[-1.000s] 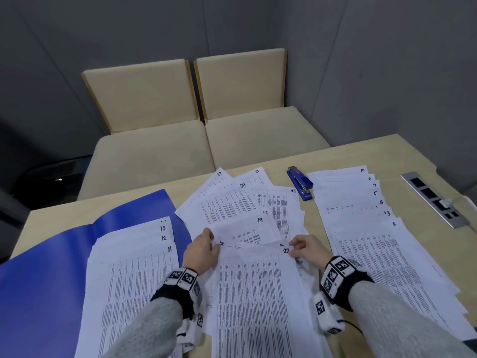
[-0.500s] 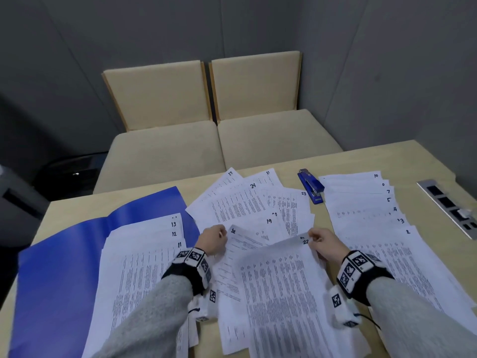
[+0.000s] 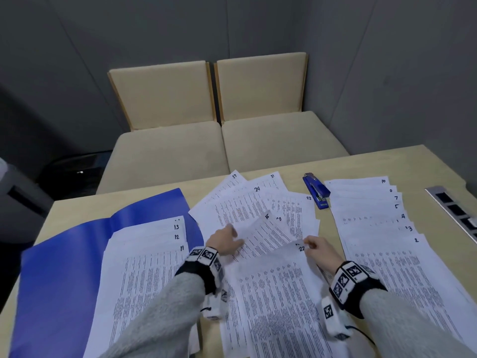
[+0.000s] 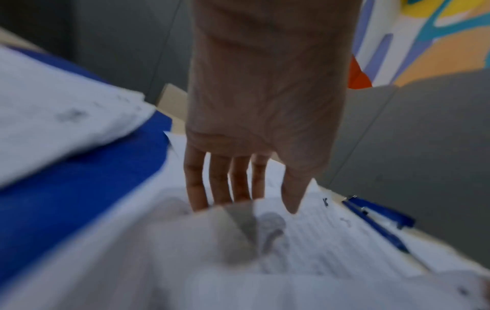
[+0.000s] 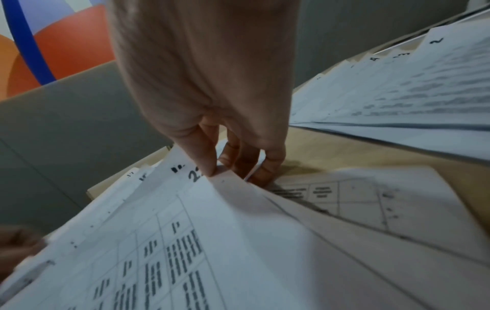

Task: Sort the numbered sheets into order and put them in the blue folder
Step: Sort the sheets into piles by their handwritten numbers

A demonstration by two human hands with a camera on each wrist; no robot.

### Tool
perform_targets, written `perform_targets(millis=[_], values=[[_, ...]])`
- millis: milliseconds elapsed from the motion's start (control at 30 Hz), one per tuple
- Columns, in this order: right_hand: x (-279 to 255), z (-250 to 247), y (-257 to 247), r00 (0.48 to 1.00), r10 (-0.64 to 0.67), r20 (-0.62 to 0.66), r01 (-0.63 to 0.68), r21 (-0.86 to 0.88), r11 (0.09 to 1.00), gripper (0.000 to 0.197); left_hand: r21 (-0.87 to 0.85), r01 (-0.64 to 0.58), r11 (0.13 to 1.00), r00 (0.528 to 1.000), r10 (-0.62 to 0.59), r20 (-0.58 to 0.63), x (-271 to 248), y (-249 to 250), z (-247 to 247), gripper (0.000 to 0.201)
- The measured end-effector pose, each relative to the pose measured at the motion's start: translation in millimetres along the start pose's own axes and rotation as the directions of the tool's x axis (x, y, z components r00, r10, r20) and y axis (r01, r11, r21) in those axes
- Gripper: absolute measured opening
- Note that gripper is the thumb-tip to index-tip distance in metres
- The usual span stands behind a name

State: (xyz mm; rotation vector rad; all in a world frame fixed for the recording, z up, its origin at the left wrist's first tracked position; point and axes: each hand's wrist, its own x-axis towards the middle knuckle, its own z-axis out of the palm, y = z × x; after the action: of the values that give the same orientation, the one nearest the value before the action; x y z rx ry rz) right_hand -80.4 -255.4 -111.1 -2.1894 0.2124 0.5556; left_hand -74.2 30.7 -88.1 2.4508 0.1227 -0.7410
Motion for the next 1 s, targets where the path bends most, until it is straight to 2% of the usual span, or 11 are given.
perform_targets(millis=[100,167,233,333,500,567,700,833,900,1000], values=[[2,-2,3,0.999,0.027,-0.023,-0.027,-0.003,1.000,0.018,-0.082,0.073,0.994,0.991,-0.063,0.119,-8,-32,-7,0.020],[5,-4,0,1.000,0.022,-0.001,-0.022,-0.009,1.000,0.018,-0.166,0.045,0.985,0.989,-0.020,0.149,-15,-42,-12,0.017],[8,-4,-4,0.999,0.005,0.032,-0.005,-0.004,1.000,0.022,-0.149,-0.023,0.989,0.997,0.033,0.067,-18,-47,-17,0.018],[14,-4,-8,0.998,-0.026,0.059,0.024,0.021,0.999,0.027,-0.012,-0.100,0.995,0.993,0.099,-0.067,-14,-52,-24,0.021],[14,-8,-19,0.997,-0.038,0.062,0.038,0.000,0.999,0.024,0.106,-0.131,0.986,0.982,0.143,-0.122,-6,-48,-41,0.030],[15,-8,-17,0.999,-0.030,0.042,0.029,0.030,0.999,0.023,0.110,-0.126,0.986,0.981,0.141,-0.135,-4,-43,-47,0.033],[12,-7,-15,1.000,0.023,-0.014,-0.019,0.228,0.973,0.024,0.000,-0.181,0.983,0.963,0.177,-0.204,-6,-31,-48,0.041],[4,-8,-19,0.999,0.047,-0.027,-0.031,0.420,0.907,0.025,-0.078,-0.188,0.979,0.967,0.171,-0.189,-8,-27,-38,0.033],[2,-8,-20,0.999,0.036,-0.031,-0.019,0.442,0.897,0.021,-0.125,-0.187,0.974,0.975,0.169,-0.142,-9,-27,-30,0.030],[0,-5,-16,0.998,0.027,-0.058,0.001,0.434,0.901,0.013,-0.168,-0.174,0.970,0.983,0.162,-0.085,-13,-21,-19,0.010]])
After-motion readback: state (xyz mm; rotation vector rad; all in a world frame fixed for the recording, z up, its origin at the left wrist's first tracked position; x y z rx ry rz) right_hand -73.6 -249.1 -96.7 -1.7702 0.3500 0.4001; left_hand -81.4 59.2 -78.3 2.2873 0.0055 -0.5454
